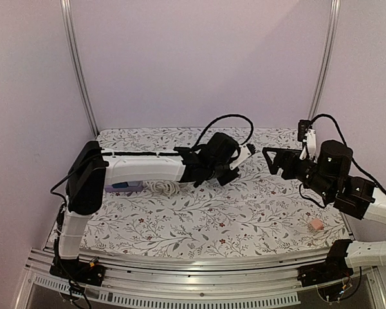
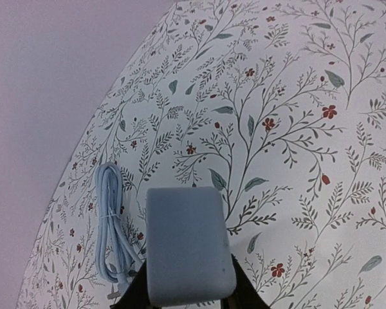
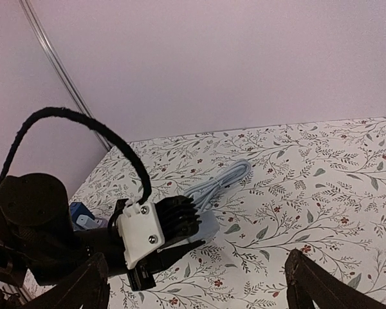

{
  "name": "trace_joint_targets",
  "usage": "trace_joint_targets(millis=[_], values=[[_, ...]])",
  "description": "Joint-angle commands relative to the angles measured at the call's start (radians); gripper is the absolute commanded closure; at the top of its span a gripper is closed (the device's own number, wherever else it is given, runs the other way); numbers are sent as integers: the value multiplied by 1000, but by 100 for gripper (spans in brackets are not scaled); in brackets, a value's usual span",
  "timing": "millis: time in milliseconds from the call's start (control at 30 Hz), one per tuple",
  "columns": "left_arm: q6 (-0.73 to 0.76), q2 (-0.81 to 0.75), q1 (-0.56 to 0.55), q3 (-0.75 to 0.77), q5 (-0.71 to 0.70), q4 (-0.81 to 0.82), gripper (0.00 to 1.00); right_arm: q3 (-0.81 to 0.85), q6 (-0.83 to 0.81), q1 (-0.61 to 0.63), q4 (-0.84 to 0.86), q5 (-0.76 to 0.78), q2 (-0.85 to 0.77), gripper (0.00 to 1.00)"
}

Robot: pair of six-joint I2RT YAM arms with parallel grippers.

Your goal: Insert the plug

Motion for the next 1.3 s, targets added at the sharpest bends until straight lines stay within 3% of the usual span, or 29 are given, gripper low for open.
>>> trace_joint_targets(millis=[0, 167, 467, 600, 1000, 1267], values=[[31, -45, -75, -140, -57, 47, 91, -18, 54, 4, -81, 50, -40, 6], [35, -62, -135, -247, -125, 75, 86, -25, 80, 4, -99, 47, -46, 7], [-96, -68, -177, -384, -72, 175, 61, -32, 100, 4, -108, 32, -41, 7], [-145, -35, -206, -427, -68, 240, 54, -33, 111, 3, -128, 35, -44, 7], [-217, 53, -262, -457, -57, 274, 28, -51, 139, 3, -182, 48, -81, 7], [-282, -107, -264, -579, -1, 368, 10, -33, 198, 3, -271, 106, -63, 4]])
